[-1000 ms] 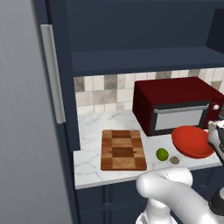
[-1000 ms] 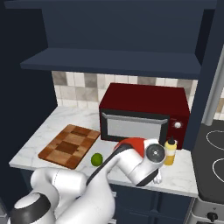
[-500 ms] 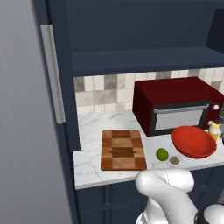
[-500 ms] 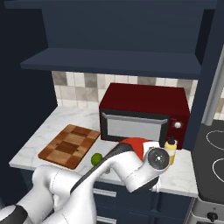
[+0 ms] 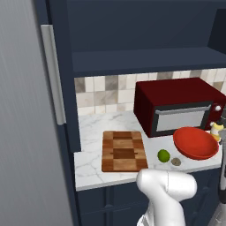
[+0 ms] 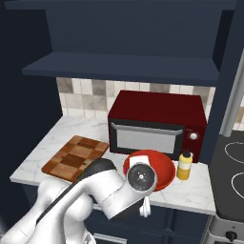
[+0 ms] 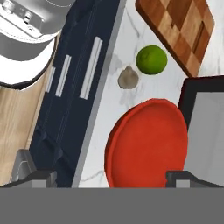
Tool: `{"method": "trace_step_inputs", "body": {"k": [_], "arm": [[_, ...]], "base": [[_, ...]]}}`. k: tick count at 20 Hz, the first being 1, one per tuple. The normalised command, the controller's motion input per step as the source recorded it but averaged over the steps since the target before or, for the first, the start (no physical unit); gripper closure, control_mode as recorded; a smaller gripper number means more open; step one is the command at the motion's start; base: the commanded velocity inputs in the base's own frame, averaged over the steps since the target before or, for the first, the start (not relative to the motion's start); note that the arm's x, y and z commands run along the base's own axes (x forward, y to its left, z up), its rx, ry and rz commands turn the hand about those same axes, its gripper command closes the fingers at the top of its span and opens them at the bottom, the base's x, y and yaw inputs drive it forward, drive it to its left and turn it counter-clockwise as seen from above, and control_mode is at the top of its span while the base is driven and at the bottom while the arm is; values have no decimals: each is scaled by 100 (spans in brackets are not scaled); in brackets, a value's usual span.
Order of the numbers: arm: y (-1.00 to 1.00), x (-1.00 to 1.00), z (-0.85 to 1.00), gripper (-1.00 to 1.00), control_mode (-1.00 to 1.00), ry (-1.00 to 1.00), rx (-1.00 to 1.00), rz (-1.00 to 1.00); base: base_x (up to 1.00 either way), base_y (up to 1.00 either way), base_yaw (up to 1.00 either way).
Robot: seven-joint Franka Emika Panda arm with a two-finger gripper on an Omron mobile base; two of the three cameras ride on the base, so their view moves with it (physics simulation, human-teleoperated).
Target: Open the cabinet. Place the bowl and condiment on the counter. Then place the lime and garlic on the cutting board.
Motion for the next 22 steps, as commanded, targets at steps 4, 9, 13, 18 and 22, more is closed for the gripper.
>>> {"method": "trace_step_inputs", "body": {"k": [4,9,13,18,22], "arm": [[54,-17,33,-100,-100,0,0,1],[33,-16,28,-100,-100,0,0,4],[31,-3,26,-100,-100,0,0,4],[26,0,25,-100,-100,0,0,7],[27,-1,4,-100,-100,0,0,7]], "base": [[0,0,0],[0,0,0],[0,0,0],[0,0,0],[0,0,0]]}}
